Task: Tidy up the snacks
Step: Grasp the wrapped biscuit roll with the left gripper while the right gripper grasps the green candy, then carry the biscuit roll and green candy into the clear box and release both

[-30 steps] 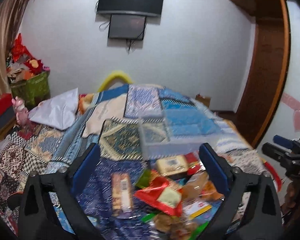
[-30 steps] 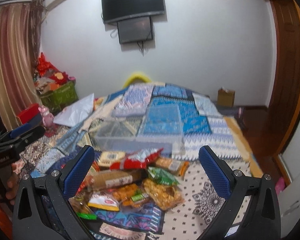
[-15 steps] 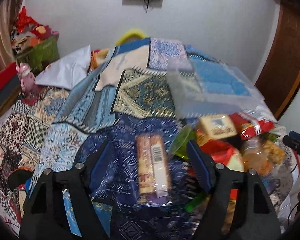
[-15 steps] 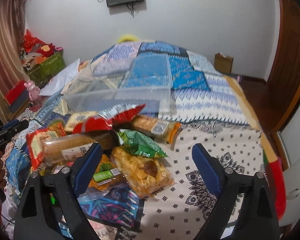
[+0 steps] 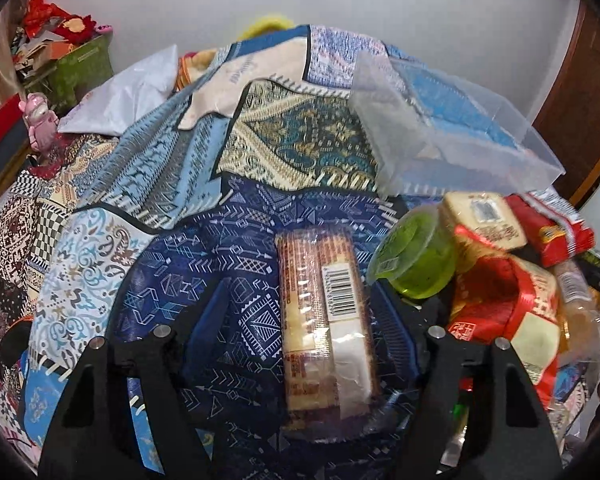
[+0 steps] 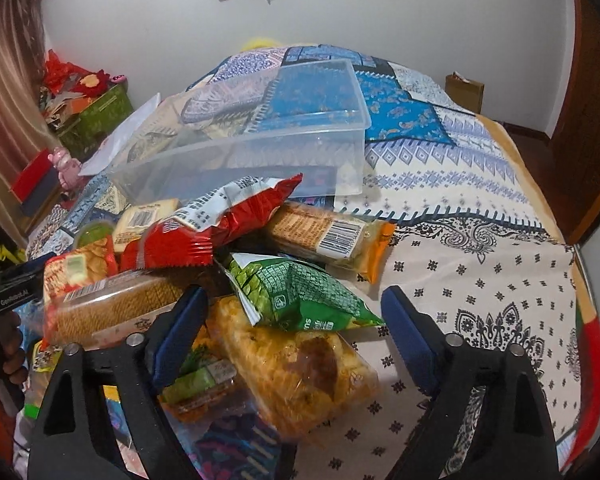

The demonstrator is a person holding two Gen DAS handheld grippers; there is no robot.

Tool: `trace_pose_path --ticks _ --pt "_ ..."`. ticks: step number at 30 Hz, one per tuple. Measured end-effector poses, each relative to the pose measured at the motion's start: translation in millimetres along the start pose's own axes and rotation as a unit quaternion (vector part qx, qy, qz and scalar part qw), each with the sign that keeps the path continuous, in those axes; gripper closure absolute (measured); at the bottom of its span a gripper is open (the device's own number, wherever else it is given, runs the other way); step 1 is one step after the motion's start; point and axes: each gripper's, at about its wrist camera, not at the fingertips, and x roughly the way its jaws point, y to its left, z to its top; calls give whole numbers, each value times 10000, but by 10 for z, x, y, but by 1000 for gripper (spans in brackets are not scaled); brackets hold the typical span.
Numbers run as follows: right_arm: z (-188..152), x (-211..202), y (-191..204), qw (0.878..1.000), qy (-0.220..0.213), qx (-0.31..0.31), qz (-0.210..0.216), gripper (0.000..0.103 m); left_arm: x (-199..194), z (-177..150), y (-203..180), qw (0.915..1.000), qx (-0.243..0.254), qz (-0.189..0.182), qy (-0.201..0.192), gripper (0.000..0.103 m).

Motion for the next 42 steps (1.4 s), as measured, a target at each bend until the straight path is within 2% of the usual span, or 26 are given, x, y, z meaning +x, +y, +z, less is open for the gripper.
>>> trace_pose_path --ticks 7,11,13,15,18,24,25,26,27,30,33,42 --pt "29 -11 -70 9995 -46 191 247 34 148 -10 16 9996 -52 -107 239 36" --pt "55 -30 -78 9992 -56 240 314 41 184 -2 -6 9998 25 -64 211 42" --pt "65 -45 -54 9995 -63 184 247 41 185 2 -11 9998 52 -15 185 48" --pt "75 -57 -19 9998 -68 97 149 41 174 -3 -8 9998 84 82 153 60" --pt "123 -18 -14 10000 -50 44 15 31 149 -5 40 9999 7 2 150 60" --pt "245 104 40 9999 1 -136 27 31 44 -34 58 10000 5 -46 68 60" --pt "254 116 67 9998 -6 -205 84 38 6 -31 55 10000 19 -31 14 60" --pt "257 128 84 9996 25 -239 155 52 -31 -22 51 10000 34 -10 -36 60" --pt "263 151 93 9995 71 -226 218 54 -62 -16 47 10000 45 -10 -75 60" --pt "257 163 131 9994 61 -302 169 57 -204 41 23 9997 76 -27 -244 60" --pt "258 110 154 9994 12 -302 180 64 -375 108 -26 9988 136 -68 -463 60" --pt "288 -279 150 9983 -401 -277 320 79 -798 366 -302 9934 358 -271 -1056 60"
